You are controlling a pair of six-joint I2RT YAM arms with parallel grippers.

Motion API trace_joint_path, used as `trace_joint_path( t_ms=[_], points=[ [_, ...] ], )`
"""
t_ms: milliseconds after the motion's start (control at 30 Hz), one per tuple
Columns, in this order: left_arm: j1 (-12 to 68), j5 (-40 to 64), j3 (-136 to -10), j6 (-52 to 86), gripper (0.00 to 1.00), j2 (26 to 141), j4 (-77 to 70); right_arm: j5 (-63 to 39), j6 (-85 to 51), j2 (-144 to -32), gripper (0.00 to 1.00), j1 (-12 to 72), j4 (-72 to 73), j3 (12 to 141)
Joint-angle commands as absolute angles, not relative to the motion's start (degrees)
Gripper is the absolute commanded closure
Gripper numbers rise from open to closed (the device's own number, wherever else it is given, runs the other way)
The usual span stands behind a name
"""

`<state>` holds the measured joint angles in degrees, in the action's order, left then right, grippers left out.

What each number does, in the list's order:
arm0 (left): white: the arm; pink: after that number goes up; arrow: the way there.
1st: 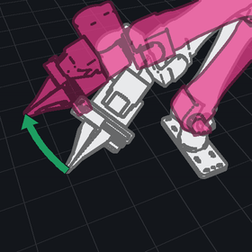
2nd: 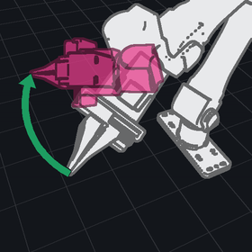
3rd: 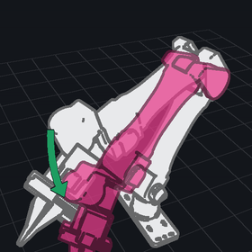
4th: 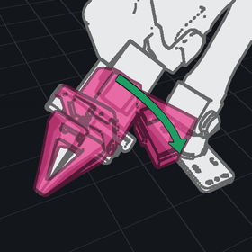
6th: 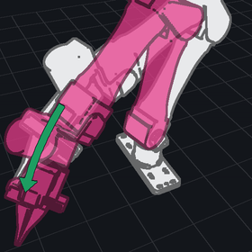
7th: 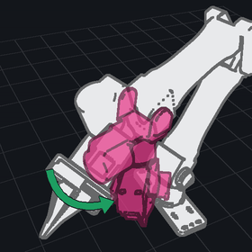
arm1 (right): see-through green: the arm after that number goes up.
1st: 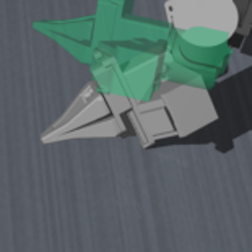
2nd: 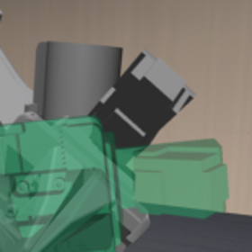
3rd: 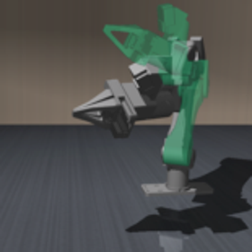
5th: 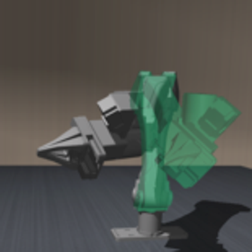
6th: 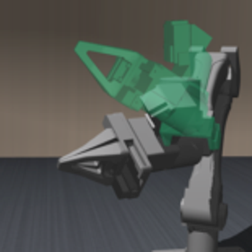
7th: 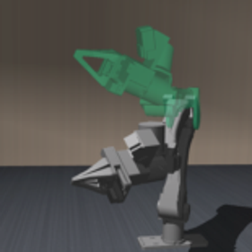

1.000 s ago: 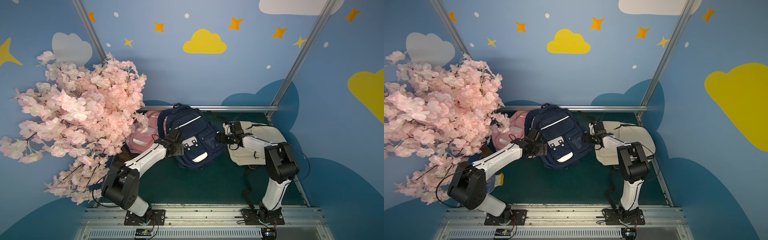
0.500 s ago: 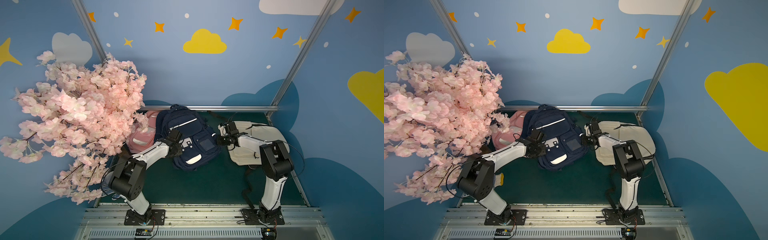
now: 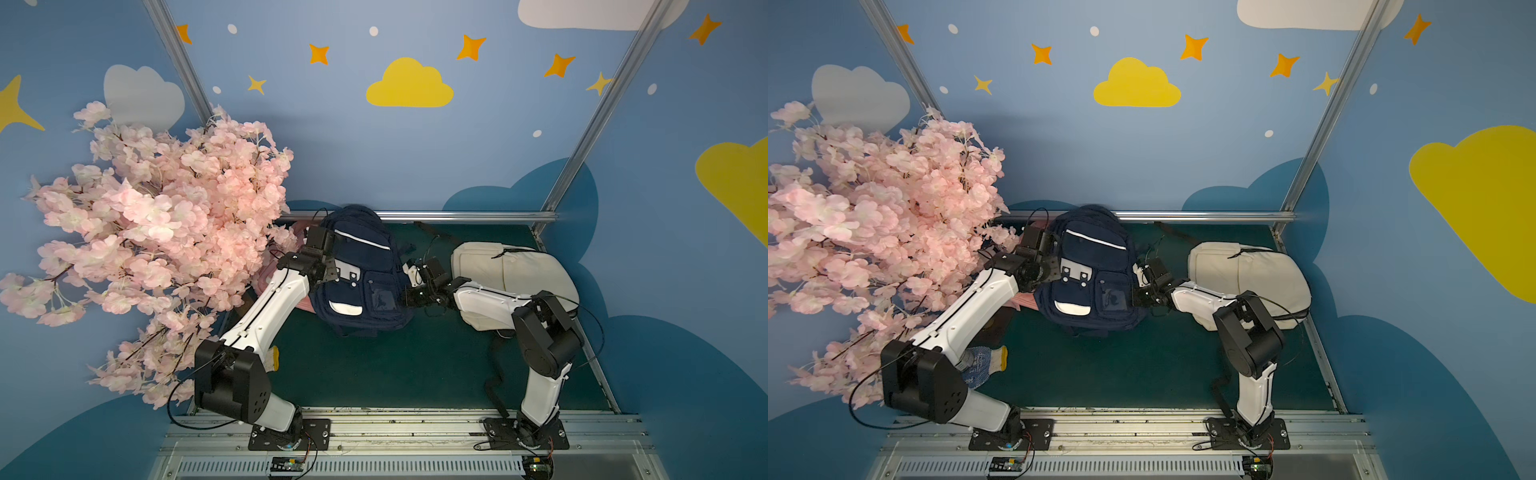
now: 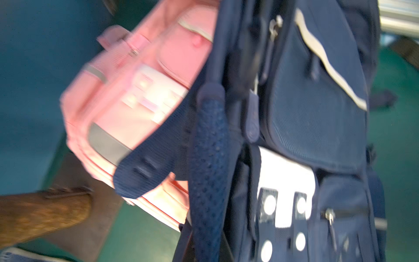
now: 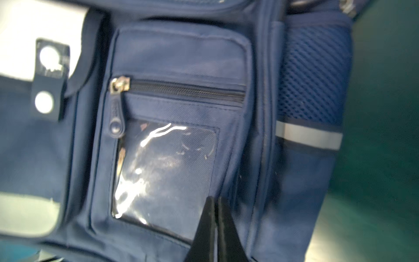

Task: Zip up the backpack
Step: Place the backpack on the backpack, then adjust the backpack at the center of the board.

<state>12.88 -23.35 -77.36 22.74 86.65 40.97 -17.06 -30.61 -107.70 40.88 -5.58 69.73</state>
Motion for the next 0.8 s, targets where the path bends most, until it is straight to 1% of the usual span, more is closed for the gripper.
trace_joint_path(
  t_ms=[0,33,67,100,167,200,233,267,300,367,400,433,467,567,700,767],
  points=[
    [10.41,-26.53,-79.58,19.18,0.85,88.96,41.81,-19.29,-32.92,-105.17,0.93,42.66,-2.90,70.29],
    [9.58,-26.54,-80.15,18.98,0.84,90.25,42.32,-18.28,-32.96,-103.97,0.86,42.75,-3.21,69.50],
    [9.16,-26.67,-81.02,18.83,0.79,91.59,43.13,-16.64,-32.90,-102.29,0.79,42.55,-3.59,68.54],
    [9.13,-26.80,-81.84,18.63,0.72,92.65,43.96,-14.96,-32.64,-100.66,0.73,42.18,-4.35,67.62],
    [9.59,-27.05,-84.31,19.68,0.46,94.36,48.09,-10.97,-31.88,-96.66,0.66,40.25,-6.94,65.48],
    [10.26,-28.05,-84.83,20.43,0.37,94.53,49.33,-9.54,-31.61,-94.75,0.63,39.01,-8.33,64.62],
    [11.20,-28.75,-84.54,20.94,0.30,93.98,49.44,-8.12,-31.03,-92.84,0.61,37.39,-9.90,63.63],
    [12.17,-29.00,-83.85,21.22,0.25,93.06,48.66,-6.37,-30.41,-91.17,0.59,35.39,-11.41,62.91],
    [13.12,-28.65,-83.03,21.40,0.23,92.09,47.86,-4.64,-29.82,-89.72,0.57,33.82,-13.05,62.39],
    [15.21,-27.15,-81.31,21.80,0.20,89.72,45.80,1.94,-27.67,-87.36,0.52,31.21,-15.39,61.11],
    [16.32,-25.90,-79.91,21.86,0.18,88.34,44.39,7.30,-27.53,-86.49,0.43,30.12,-16.61,60.45],
    [17.24,-23.84,-78.74,21.99,0.18,86.90,42.85,10.29,-26.81,-85.85,0.37,28.65,-18.45,60.30],
    [17.94,-21.41,-77.61,22.51,0.17,85.58,41.57,12.09,-26.24,-85.42,0.34,27.22,-19.84,60.22],
    [20.77,-14.73,-73.01,24.93,0.16,81.40,36.56,13.29,-25.47,-85.22,0.30,21.07,-21.57,58.96],
    [26.33,-9.36,-67.41,28.24,0.15,78.59,29.03,7.46,-28.37,-87.22,0.30,11.72,-22.30,57.21],
    [28.96,-7.16,-65.05,29.98,0.15,78.79,25.24,5.60,-29.24,-89.05,0.30,8.65,-22.86,57.23]
  ],
)
